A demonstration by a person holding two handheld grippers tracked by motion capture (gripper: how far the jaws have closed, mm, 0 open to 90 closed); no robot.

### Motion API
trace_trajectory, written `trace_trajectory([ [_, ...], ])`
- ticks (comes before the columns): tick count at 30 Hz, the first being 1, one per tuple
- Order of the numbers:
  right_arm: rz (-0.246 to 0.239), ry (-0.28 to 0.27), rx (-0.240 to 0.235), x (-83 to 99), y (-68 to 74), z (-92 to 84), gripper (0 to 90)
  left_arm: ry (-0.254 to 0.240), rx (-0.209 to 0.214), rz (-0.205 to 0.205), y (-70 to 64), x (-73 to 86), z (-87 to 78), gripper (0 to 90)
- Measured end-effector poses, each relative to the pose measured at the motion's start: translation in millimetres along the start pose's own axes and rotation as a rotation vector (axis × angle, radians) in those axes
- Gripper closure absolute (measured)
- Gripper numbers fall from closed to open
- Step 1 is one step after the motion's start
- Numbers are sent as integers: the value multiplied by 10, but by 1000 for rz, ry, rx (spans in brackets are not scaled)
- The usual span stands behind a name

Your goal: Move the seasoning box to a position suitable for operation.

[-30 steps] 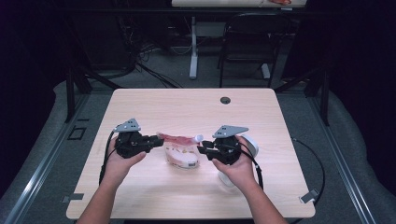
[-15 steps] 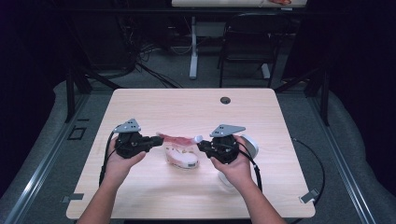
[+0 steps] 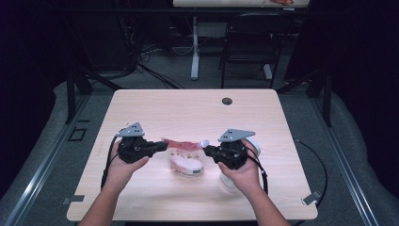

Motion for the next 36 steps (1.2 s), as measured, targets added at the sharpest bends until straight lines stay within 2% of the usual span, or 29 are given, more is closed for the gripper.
trace_trajectory([
  [5, -12, 8, 5, 68, 25, -107, 827, 8, 13, 19, -95, -3, 27, 874],
  [15, -32, 35, 6, 138, 49, -161, 824, 21, 30, 27, -152, 19, 50, 873],
  [21, -41, 41, -3, 135, 33, -157, 811, 22, 29, 33, -170, 30, 38, 869],
  [25, -50, 51, -4, 129, 32, -161, 791, 8, 51, 26, -159, 38, 30, 858],
  [30, -63, 49, -19, 119, 50, -216, 773, 1, 58, 22, -158, 37, 22, 832],
  [36, -72, 52, -23, 109, 47, -373, 736, 1, 48, 21, -140, 13, -23, 799],
])
Point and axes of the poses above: each handheld gripper's, and its own axes: z roughly forward along the jaws, x roughly out of its underside, y roughly to its left, the point moved 5 cm from there along z, roughly forward along the jaws, and after that the axes turned 12 degrees about y, right-handed, at the moved point
